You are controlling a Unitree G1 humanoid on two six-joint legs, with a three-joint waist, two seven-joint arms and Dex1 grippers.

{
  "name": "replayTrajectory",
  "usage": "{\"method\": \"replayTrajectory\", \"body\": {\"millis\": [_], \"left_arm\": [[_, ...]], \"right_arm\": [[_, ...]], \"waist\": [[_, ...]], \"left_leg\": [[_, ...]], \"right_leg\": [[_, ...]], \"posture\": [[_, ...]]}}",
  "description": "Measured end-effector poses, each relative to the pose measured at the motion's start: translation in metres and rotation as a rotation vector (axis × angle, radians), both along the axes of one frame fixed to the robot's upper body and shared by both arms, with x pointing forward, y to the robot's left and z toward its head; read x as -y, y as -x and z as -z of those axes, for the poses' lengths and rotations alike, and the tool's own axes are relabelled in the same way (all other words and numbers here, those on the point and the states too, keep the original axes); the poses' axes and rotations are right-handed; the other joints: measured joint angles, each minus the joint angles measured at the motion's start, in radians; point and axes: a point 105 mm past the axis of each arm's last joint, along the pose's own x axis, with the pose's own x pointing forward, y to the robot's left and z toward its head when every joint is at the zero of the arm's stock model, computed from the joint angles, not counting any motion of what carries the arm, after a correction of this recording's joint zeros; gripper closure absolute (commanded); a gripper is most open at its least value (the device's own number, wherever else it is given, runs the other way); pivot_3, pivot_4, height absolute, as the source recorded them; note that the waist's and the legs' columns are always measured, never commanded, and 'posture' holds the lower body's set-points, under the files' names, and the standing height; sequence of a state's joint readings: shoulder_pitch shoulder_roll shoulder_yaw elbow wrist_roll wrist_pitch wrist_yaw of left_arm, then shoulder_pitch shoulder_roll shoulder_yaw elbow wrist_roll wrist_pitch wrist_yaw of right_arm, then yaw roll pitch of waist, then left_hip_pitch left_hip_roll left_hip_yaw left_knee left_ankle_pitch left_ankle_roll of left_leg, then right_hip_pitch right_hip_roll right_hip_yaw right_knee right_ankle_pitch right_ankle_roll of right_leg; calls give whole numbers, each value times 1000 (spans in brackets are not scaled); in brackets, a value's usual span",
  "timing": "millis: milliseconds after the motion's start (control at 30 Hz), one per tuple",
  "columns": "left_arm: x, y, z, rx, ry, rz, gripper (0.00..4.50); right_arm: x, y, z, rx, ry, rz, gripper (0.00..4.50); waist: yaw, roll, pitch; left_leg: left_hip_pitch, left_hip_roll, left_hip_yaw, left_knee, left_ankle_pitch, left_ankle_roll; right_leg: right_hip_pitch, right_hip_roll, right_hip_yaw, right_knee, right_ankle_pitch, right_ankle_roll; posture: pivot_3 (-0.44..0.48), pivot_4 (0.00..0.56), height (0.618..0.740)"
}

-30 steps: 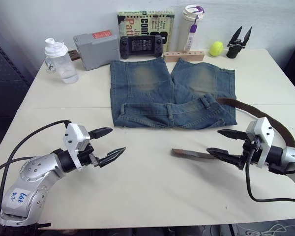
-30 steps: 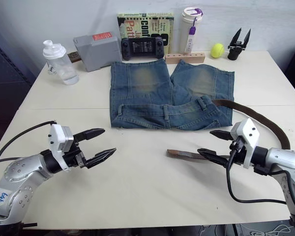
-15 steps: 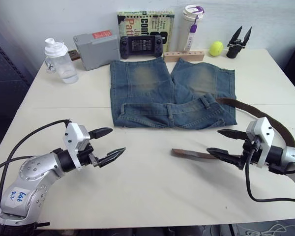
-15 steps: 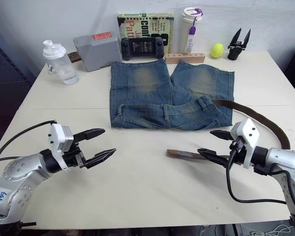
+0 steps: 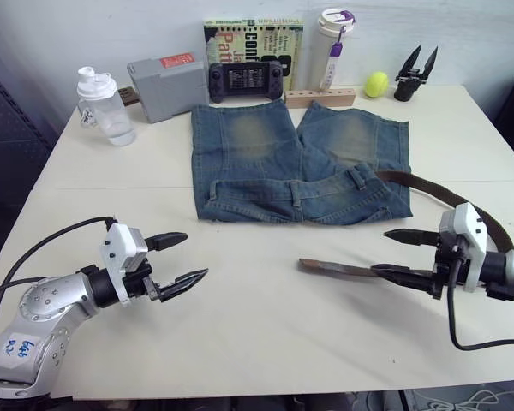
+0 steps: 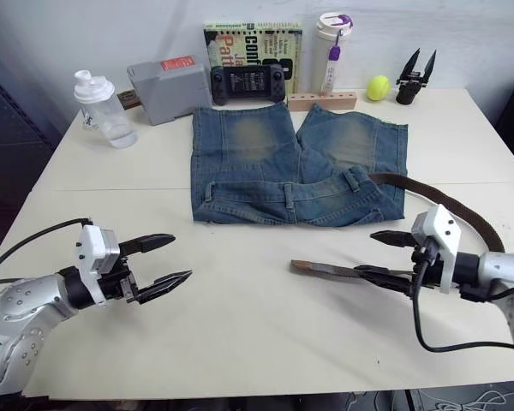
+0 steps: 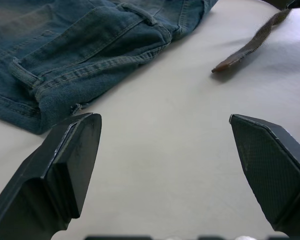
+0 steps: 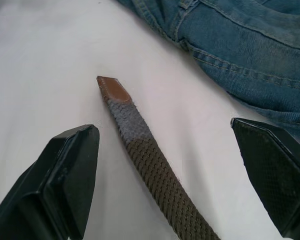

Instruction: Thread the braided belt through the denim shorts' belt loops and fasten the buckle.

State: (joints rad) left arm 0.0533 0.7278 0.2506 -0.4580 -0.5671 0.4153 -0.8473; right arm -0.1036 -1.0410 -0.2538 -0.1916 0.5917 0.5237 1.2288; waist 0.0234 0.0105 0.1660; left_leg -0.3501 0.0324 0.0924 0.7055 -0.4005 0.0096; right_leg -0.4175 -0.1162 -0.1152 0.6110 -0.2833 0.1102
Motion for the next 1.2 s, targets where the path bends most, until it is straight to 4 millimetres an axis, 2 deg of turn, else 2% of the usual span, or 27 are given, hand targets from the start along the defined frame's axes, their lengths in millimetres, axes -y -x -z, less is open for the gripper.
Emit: {"method": "replayTrajectory", "body": {"millis": [100,233,367,467,633,733,867,1033,1067,1200], "left_arm": [[4,1,-1,10,-9,33,29],[7,-1,-1,13,-14,49,29],[9,0,0,11,-12,51,29],[9,2,2,3,-12,45,0],[9,3,3,-4,-12,41,0],[9,2,3,-3,-12,41,0],[11,-1,-2,11,-9,51,0],[20,-7,-18,44,21,105,0],[22,-8,-21,45,29,121,0],[41,-23,-44,70,53,248,0]], "right_arm": [[-1,2,10,-73,103,-89,0],[2,-10,34,-105,238,-109,0],[0,-16,48,-120,288,-125,0],[0,-19,55,-136,310,-125,832],[1,-18,57,-144,315,-142,3258],[1,-18,58,-138,322,-151,4463],[-1,-18,58,-113,323,-170,4463],[-20,-16,54,-60,288,-235,4463],[-22,-16,51,-54,284,-241,4463],[-51,-8,26,22,257,-348,4463]], "waist": [[1,0,0],[-1,0,0],[-1,0,0],[0,0,0],[0,0,0],[0,0,0],[1,0,0],[0,0,0],[0,0,0],[2,0,0]], "left_leg": [[0,0,0,0,0,0],[-1,0,0,1,0,0],[-1,0,0,1,0,0],[-1,0,-1,2,0,0],[-2,0,-1,3,0,0],[-2,0,-1,3,0,0],[-1,0,-1,3,0,0],[-2,0,-2,3,0,0],[-2,0,-2,3,0,0],[-3,0,-3,7,0,0]], "right_leg": [[0,0,-1,0,0,0],[0,0,-1,0,0,0],[0,0,-1,0,0,0],[0,0,-1,0,0,0],[0,0,-2,0,0,0],[0,0,-2,0,0,0],[0,0,-2,0,0,0],[0,0,-2,1,0,0],[0,0,-2,1,0,0],[0,0,-4,2,0,0]], "posture": [[0,150,731],[0,150,731],[0,150,731],[0,150,731],[0,150,731],[0,150,731],[0,150,731],[0,150,731],[0,150,731],[0,150,731]]}}
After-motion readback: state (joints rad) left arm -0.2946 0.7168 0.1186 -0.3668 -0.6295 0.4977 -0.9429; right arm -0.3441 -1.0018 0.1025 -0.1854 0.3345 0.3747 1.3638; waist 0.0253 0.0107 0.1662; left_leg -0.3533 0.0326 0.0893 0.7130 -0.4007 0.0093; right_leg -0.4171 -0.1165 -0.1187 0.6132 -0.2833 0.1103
